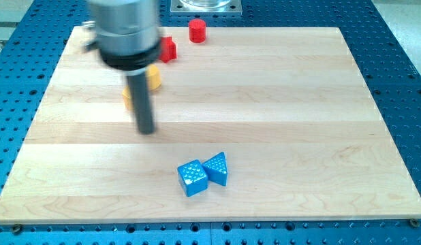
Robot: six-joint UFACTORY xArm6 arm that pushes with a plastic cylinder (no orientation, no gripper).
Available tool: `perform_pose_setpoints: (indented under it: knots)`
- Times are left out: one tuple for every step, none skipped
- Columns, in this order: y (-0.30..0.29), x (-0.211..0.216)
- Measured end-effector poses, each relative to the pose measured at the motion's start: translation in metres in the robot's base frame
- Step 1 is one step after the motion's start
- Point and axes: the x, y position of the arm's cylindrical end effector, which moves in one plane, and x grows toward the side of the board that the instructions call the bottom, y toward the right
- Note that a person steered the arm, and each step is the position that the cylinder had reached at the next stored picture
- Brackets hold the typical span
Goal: Slide the yellow hexagon vertically below the yellow heart
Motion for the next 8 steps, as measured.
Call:
perform_pose_setpoints:
  knots:
    - [-0.049,-0.027]
    - [-0.003,-0.035]
    - [0.008,-0.038]
    - [-0.013,-0.035]
    - [-0.034,-0.059]
    - [0.009,-0.065]
    - [0.011,-0.065]
    - [-0.026,-0.036]
